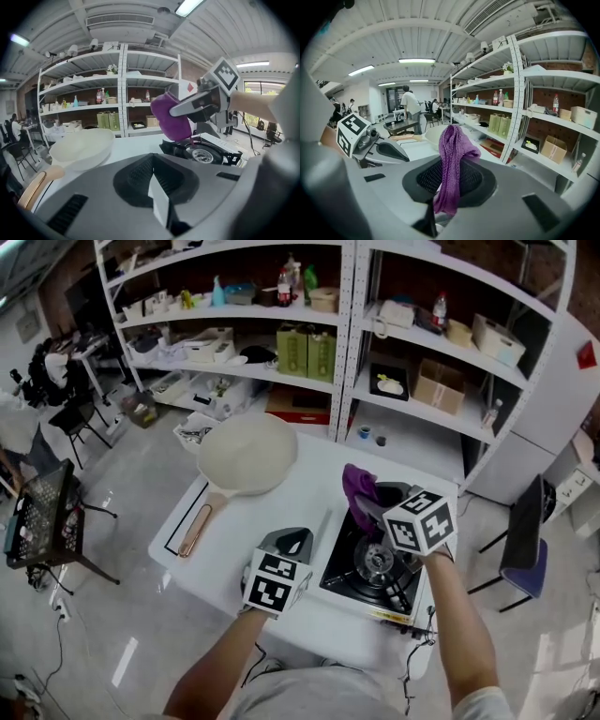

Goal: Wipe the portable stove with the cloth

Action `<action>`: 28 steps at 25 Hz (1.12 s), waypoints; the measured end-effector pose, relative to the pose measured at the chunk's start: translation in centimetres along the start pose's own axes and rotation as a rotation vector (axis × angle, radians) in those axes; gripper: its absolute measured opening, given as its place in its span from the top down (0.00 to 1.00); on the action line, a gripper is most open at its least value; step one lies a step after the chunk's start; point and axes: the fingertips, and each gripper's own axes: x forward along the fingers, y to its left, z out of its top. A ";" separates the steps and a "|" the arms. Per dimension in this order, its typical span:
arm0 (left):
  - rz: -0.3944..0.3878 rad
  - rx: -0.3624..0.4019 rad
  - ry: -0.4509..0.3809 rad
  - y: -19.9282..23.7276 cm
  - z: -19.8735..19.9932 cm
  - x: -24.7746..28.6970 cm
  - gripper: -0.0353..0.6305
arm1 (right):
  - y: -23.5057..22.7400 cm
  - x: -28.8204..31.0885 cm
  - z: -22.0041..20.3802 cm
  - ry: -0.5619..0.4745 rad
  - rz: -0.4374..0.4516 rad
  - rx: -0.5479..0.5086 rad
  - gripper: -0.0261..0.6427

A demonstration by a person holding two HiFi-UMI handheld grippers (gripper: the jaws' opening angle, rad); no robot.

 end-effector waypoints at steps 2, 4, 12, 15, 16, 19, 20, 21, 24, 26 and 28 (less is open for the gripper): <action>0.014 -0.006 -0.002 0.7 -0.2 -0.5 0.94 | 0.4 1.1 -0.2 0.001 0.014 0.006 0.87; 0.025 -0.011 0.000 1.2 -0.4 -0.9 0.94 | 0.8 2.3 -0.5 0.006 0.028 0.013 0.87; 0.026 -0.007 0.002 1.7 -0.9 -1.6 0.94 | 1.8 4.8 -3.2 0.071 0.040 0.025 0.87; 0.019 -0.003 0.000 1.7 -0.8 -1.8 0.94 | 2.0 4.6 -3.7 0.077 0.039 0.047 0.87; 0.017 -0.002 0.000 1.7 -0.9 -1.8 0.94 | 2.1 4.5 -3.8 0.078 0.038 0.055 0.87; 0.001 0.000 0.000 1.2 -1.0 -1.8 0.94 | 2.6 4.0 -4.4 0.079 0.037 0.076 0.87; -0.005 0.003 -0.001 1.0 -1.1 -1.9 0.94 | 2.8 3.9 -4.6 0.079 0.036 0.081 0.87; -0.010 0.006 -0.003 0.9 -1.1 -2.0 0.94 | 3.1 3.8 -4.7 0.078 0.035 0.084 0.87; -0.028 0.014 -0.004 0.5 -1.4 -2.2 0.94 | 4.1 3.6 -5.2 0.081 0.035 0.093 0.87; -0.043 0.017 0.003 0.2 -1.9 -2.3 0.94 | 4.6 3.3 -5.5 0.083 0.030 0.105 0.87; -0.055 0.023 0.004 0.0 -2.2 -2.6 0.94 | 5.2 3.0 -5.7 0.086 0.024 0.114 0.87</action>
